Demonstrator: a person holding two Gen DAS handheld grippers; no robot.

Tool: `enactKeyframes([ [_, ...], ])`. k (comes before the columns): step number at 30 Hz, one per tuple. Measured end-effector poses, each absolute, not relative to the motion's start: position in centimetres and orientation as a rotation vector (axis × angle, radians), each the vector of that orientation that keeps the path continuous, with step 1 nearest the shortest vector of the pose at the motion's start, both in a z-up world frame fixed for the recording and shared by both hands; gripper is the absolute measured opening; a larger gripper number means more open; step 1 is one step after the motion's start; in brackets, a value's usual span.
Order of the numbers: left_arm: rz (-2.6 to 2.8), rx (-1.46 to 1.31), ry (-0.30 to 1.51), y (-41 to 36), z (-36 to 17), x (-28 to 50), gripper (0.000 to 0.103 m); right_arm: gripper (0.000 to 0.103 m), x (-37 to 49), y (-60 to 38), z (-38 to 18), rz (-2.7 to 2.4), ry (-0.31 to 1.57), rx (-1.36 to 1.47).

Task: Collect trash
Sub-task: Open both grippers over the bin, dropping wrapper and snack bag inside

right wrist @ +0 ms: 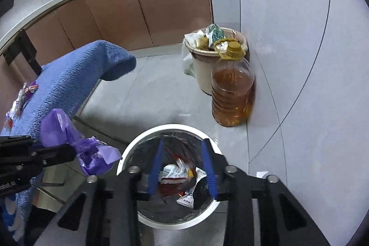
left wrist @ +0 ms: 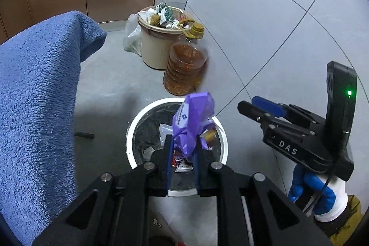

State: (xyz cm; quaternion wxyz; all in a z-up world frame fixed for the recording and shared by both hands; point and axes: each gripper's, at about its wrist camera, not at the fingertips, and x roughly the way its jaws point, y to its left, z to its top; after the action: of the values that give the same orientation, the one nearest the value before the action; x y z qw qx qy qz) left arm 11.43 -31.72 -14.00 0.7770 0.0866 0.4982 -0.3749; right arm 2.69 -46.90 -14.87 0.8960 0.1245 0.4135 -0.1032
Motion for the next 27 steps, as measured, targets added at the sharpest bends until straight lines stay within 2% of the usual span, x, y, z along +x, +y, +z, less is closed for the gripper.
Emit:
enactKeyframes([
  [6,-0.799,0.159,1.084,-30.6,-13.9,11.8,0.015,0.050,2.2,-47.2,-14.5,-0.237,0.847,0.249],
  [10,-0.810,0.140,1.083,-30.3,-13.4,11.7,0.016,0.054,1.7,-47.0,-13.7,-0.250,0.827,0.238],
  [12,-0.819,0.130,1.087,-30.2,-13.3,11.6,0.020,0.055,1.5,-46.8,-13.3,-0.256,0.818,0.231],
  [14,-0.824,0.115,1.088,-30.1,-13.2,11.6,0.041,0.056,1.2,-46.6,-12.9,-0.259,0.812,0.228],
  [16,-0.825,0.101,1.079,-29.9,-12.9,11.4,0.053,0.056,0.7,-46.5,-12.6,-0.266,0.807,0.224],
  [27,-0.816,0.070,0.985,-27.7,-9.4,9.6,0.053,0.058,-1.0,-45.5,-9.8,-0.276,0.757,0.219],
])
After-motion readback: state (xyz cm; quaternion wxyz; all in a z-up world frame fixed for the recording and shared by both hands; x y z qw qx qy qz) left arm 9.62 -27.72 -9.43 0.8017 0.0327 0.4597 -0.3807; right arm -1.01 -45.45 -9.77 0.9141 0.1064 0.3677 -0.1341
